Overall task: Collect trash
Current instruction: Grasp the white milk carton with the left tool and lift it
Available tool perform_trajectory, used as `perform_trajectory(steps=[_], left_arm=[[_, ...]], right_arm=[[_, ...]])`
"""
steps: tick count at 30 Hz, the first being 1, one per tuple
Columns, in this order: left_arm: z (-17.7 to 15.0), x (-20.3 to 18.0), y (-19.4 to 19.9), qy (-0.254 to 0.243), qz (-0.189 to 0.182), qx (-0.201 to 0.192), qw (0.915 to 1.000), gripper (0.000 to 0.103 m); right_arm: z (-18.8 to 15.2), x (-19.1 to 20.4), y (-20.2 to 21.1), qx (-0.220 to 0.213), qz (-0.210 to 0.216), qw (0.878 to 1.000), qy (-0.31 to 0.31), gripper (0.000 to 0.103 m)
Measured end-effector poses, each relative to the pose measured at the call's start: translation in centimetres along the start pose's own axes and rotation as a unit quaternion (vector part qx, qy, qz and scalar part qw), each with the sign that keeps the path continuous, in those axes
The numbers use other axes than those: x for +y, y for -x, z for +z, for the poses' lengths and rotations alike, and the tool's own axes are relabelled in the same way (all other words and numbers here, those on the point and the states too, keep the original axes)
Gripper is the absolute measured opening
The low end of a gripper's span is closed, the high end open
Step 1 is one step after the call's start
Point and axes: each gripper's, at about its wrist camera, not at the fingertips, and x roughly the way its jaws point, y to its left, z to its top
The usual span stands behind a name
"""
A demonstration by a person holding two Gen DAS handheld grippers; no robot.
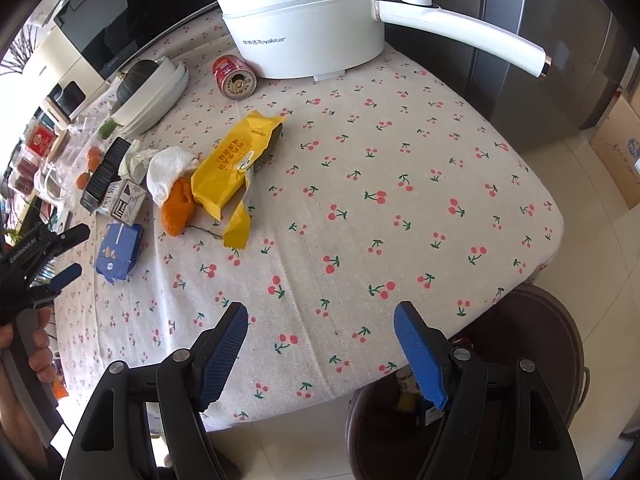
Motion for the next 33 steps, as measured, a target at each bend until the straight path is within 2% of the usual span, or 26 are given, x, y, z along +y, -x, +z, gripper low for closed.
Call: perform_trajectory(steps=[5, 11, 15, 16, 17, 18, 22, 28, 33], left_arm=[[2.6, -2.6, -2.0, 0.039, 0.054, -0.014, 0.9977, 0.081], [4.3, -5.5, -5.0, 0.057, 0.147, -0.034, 0.9870, 0.082], [4.0, -5.8, -6.6, 0.053, 0.165, -0.016, 0.9847, 0.082], [3.7, -5.7, -6.8, 0.053, 0.163, -0.010, 0.9851, 0.080], [3.4, -5.5, -6.9, 0.049, 0.161, -0.006, 0.9858, 0.073], [3.2, -5.3, -6.9, 0.041, 0.160, -0.006, 0.9862, 0.072], [2.1, -4.8, -5.6, -0.005, 0.145, -0.013, 0.9894, 0.057], [-0.6, -2.4, -2.6, -0.042, 0.060, 0.018, 0.9971, 0.053], [-3.0, -0.5, 2.0, -0.085, -0.005, 0.020, 0.9962, 0.053]], right_arm=[[0.6, -0.6, 0.0, -0.002, 0.000, 1.000, -0.008, 0.077], [0.9, -1.2, -0.6, 0.004, -0.003, 1.000, -0.012, 0.077], [0.5, -0.7, -1.3, 0.013, -0.012, 1.000, 0.011, 0.077], [0.4, -0.6, -1.4, 0.014, -0.015, 1.000, 0.018, 0.077], [0.3, -0.4, -1.4, 0.014, -0.017, 0.999, 0.023, 0.077], [0.2, -0.3, -1.4, 0.014, -0.018, 0.999, 0.028, 0.077], [0.1, 0.0, -0.8, 0.007, -0.015, 0.999, 0.032, 0.077], [0.1, 0.6, -0.1, 0.000, -0.002, 1.000, 0.028, 0.077], [-0.2, 1.5, 0.5, -0.006, 0.011, 1.000, 0.026, 0.077]])
